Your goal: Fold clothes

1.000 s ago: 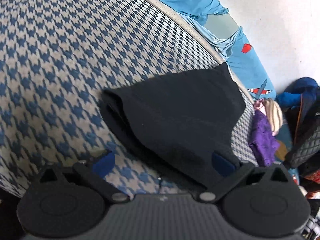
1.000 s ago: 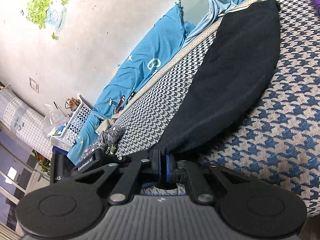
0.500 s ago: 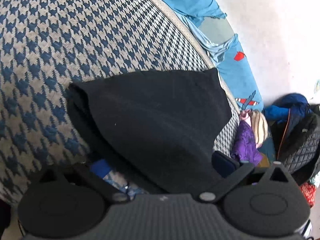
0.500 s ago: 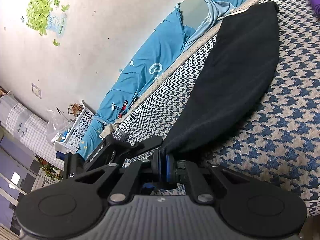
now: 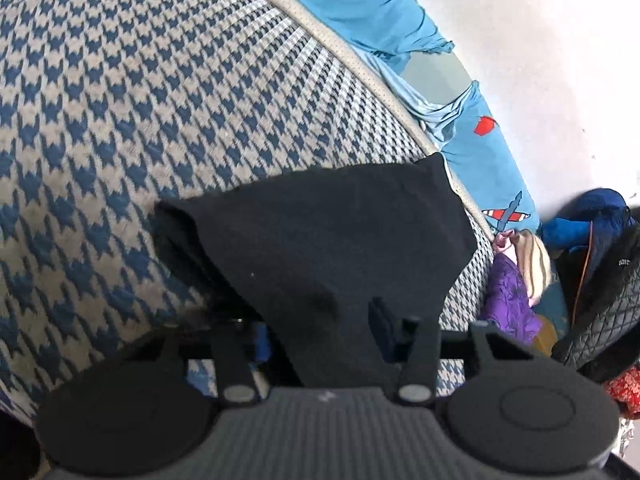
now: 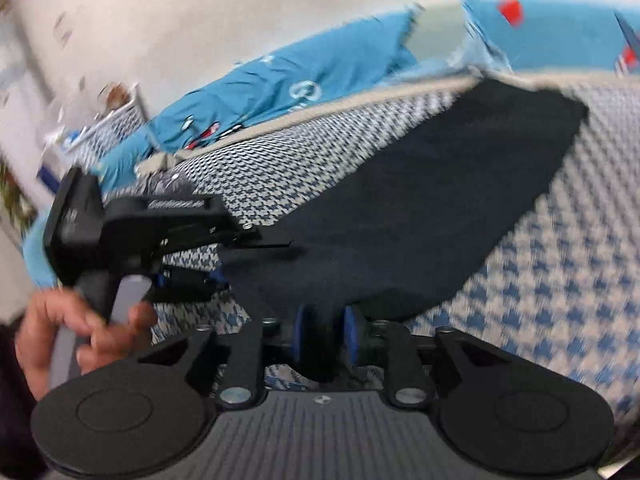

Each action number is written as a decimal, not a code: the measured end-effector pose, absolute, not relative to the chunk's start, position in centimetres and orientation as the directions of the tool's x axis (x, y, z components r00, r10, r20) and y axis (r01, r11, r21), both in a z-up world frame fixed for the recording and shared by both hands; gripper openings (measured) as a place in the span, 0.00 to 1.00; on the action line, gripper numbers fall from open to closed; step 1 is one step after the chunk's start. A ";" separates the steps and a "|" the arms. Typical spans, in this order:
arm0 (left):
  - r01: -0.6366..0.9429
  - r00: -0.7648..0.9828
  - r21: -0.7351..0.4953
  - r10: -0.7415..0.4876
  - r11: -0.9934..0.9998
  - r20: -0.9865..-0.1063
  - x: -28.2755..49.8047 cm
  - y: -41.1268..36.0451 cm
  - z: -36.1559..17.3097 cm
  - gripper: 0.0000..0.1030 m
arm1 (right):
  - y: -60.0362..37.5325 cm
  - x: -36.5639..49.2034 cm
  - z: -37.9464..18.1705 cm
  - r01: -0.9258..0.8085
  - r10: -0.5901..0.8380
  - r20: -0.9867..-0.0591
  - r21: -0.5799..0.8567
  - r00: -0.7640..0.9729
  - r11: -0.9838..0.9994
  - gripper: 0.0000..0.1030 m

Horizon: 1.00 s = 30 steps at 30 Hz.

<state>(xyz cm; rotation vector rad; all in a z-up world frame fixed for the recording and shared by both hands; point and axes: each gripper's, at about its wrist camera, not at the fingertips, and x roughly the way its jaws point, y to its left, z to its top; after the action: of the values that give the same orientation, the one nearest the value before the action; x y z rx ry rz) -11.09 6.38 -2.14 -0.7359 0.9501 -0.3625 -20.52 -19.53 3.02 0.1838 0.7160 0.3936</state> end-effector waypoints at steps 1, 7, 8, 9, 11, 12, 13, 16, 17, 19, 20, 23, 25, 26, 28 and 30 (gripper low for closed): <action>-0.028 0.551 -0.707 -0.579 0.707 -0.601 -11.1 6.4 -2.0 0.43 | -19.2 -20.9 3.2 -0.310 0.407 -0.594 0.263 0.694 0.913 0.32; -0.020 0.564 -0.708 -0.576 0.706 -0.591 -10.6 6.2 -1.4 0.43 | -16.5 -22.4 2.7 -0.413 0.378 -0.595 0.084 0.709 0.907 0.40; -0.023 0.564 -0.710 -0.577 0.704 -0.590 -10.5 6.2 -1.4 0.43 | -16.2 -22.6 2.6 -0.410 0.347 -0.592 0.030 0.728 0.911 0.42; -0.026 0.564 -0.710 -0.577 0.703 -0.591 -10.4 6.2 -1.4 0.43 | -16.0 -22.9 2.5 -0.400 0.312 -0.583 -0.025 0.751 0.916 0.42; -0.028 0.562 -0.708 -0.575 0.706 -0.595 -10.3 6.2 -1.5 0.43 | -15.7 -23.2 2.6 -0.405 0.303 -0.571 -0.058 0.763 0.912 0.43; -0.028 0.561 -0.707 -0.574 0.706 -0.596 -10.4 6.2 -1.5 0.43 | -15.5 -23.3 2.6 -0.414 0.309 -0.567 -0.061 0.763 0.908 0.43; -0.029 0.561 -0.708 -0.574 0.706 -0.596 -10.4 6.3 -1.6 0.43 | -15.4 -23.4 2.7 -0.422 0.316 -0.564 -0.064 0.763 0.904 0.44; -0.032 0.561 -0.709 -0.575 0.704 -0.596 -10.3 6.2 -1.7 0.43 | -14.1 -23.5 1.9 -0.482 0.350 -0.577 -0.086 0.738 0.872 0.47; -0.032 0.560 -0.709 -0.575 0.705 -0.596 -10.3 6.2 -1.7 0.43 | -13.6 -23.5 1.6 -0.498 0.352 -0.584 -0.105 0.732 0.861 0.48; -0.030 0.560 -0.708 -0.575 0.705 -0.597 -10.3 6.2 -1.7 0.43 | -12.4 -23.4 0.8 -0.515 0.334 -0.595 -0.160 0.731 0.842 0.48; -0.030 0.559 -0.709 -0.576 0.704 -0.596 -10.3 6.2 -1.7 0.43 | -12.0 -23.3 0.5 -0.523 0.332 -0.596 -0.176 0.731 0.834 0.49; -0.027 0.558 -0.716 -0.583 0.698 -0.590 -10.3 6.3 -1.6 0.43 | -10.7 -22.9 -0.7 -0.532 0.317 -0.603 -0.215 0.732 0.819 0.51; -0.021 0.557 -0.718 -0.588 0.696 -0.586 -10.2 6.4 -1.5 0.43 | -10.2 -22.5 -1.3 -0.528 0.303 -0.602 -0.238 0.739 0.815 0.51; -0.019 0.556 -0.718 -0.589 0.696 -0.586 -10.2 6.4 -1.5 0.43 | -9.9 -22.4 -1.6 -0.525 0.296 -0.599 -0.250 0.744 0.813 0.52; -0.017 0.554 -0.718 -0.591 0.696 -0.586 -10.2 6.4 -1.5 0.43 | -9.5 -22.2 -2.1 -0.521 0.281 -0.599 -0.274 0.750 0.808 0.52; -0.019 0.552 -0.720 -0.593 0.694 -0.586 -10.2 6.5 -1.5 0.43 | -9.1 -21.8 -2.6 -0.512 0.264 -0.592 -0.300 0.762 0.805 0.52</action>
<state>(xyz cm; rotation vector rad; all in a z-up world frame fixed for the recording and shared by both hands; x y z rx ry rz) -10.17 6.48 -1.51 -0.7451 0.9379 -0.3793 -21.82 -9.05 -2.61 -0.4710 0.5597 0.4391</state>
